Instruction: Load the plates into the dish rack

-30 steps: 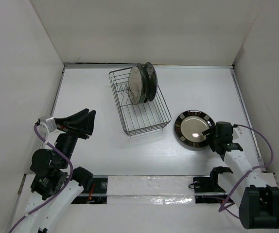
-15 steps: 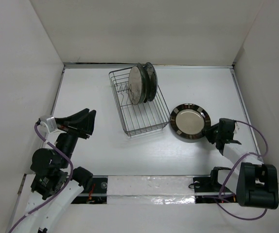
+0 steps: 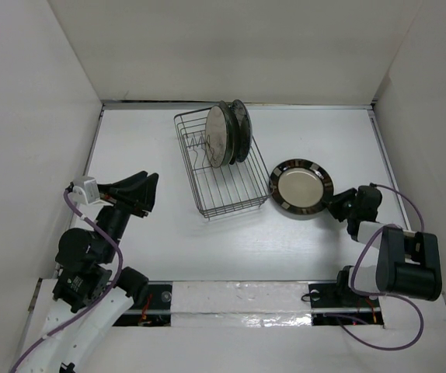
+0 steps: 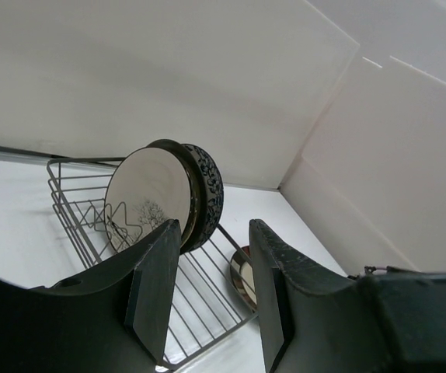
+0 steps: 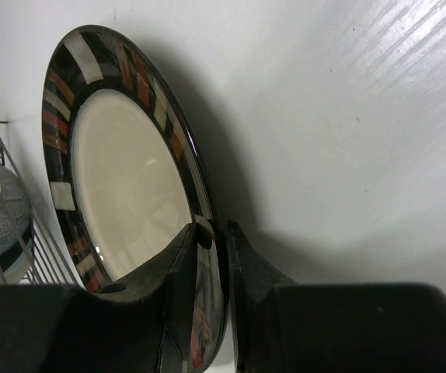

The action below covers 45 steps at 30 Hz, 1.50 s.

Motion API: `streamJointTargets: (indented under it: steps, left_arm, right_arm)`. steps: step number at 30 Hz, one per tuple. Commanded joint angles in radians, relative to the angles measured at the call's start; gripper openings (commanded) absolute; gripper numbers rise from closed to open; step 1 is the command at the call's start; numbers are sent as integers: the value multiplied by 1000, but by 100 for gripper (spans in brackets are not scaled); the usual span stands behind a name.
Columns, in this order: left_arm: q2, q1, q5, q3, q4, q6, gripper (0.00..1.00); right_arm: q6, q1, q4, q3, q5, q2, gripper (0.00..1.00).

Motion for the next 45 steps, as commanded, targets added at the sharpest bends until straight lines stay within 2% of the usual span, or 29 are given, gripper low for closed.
streamJointTargets:
  steps: [1,7,10,14,22,26,35,39,42,45]
  left_arm:
    - [15,6,6,4,39,0,38]
    - [29,27,20,3,44,-4,38]
    - [40,27,25,3,45,-3,37]
    - [52,27,28,4,45,-3,37]
    - [58,37,29,3,45,-3,37]
    - [60,37,29,3,45,-3,37]
    - [68,37,28,4,42,0,36]
    - [62,37,26,3,44,0,36]
    - [60,37,28,4,45,-1,36]
    - [61,37,26,4,48,-1,36]
  right_arm:
    - [-46,-16,86,-20,-35,7,0]
    - [-19,-34,164,-90,11,-155,0]
    - [-17,-45,169,-92,16,-261,0]
    - [-34,-56,175,-73,19,-323,0]
    - [46,-143,358,-70,-164,-251,0]
    - [95,-203,390,-43,-250,-283,0]
    - [135,-235,206,129,-311,-531,0]
    - [121,-223,102,297,-323,-573,0]
    - [68,-150,4,412,-291,-559,0]
    - [-3,37,-84,564,-169,-524,0]
